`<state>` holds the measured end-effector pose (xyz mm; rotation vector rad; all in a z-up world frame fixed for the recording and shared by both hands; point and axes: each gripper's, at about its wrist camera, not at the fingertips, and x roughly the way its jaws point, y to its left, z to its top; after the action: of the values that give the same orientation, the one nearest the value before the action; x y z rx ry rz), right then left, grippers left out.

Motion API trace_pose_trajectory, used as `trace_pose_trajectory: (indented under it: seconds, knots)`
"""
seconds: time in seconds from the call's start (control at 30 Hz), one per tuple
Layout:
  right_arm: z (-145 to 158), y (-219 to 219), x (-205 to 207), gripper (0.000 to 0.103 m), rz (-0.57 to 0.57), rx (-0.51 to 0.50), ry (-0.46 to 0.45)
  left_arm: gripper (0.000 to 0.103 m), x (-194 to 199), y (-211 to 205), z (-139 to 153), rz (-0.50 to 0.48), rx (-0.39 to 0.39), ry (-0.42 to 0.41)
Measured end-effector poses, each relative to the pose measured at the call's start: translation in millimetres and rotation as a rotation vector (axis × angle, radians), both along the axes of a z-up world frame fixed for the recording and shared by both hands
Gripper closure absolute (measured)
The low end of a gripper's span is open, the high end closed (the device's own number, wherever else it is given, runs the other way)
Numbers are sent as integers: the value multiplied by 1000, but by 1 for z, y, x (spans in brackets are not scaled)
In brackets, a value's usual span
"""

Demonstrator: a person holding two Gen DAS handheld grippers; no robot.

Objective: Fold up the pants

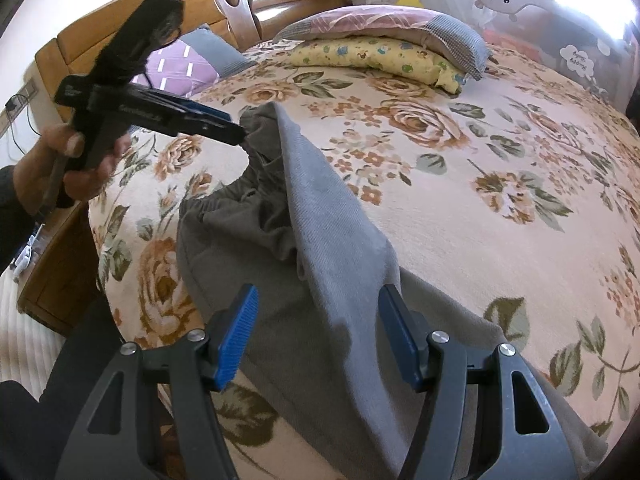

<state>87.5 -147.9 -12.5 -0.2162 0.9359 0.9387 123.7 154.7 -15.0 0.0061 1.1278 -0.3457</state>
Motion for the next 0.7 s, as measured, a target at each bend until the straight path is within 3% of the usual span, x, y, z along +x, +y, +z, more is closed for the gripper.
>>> trace_pose_trajectory:
  seconds: [0.23,0.27,0.33,0.4,0.43,0.53,0.7]
  knots:
    - [-10,11,8,41,-11,-61,-28,39,13,1,-9,-42,-49,-11]
    - [-11,11,9,44,-7,-56,-23,42,14,0,-9,-47,-48,-19]
    - [-12,11,11,67,-4,-43,-5,50,14,-2,-7,-53,-36,-40]
    - [-13,11,12,78,-4,-33,6,68,13,-3,-6,-70,-42,-48]
    - [-12,10,11,86,-5,-26,7,68,12,-4,-5,-74,-37,-56]
    - [-7,6,7,93,1,-1,7,71,4,-9,0,-97,-11,-87]
    - [-3,2,-5,97,29,1,3,74,-18,-12,5,-109,21,-120]
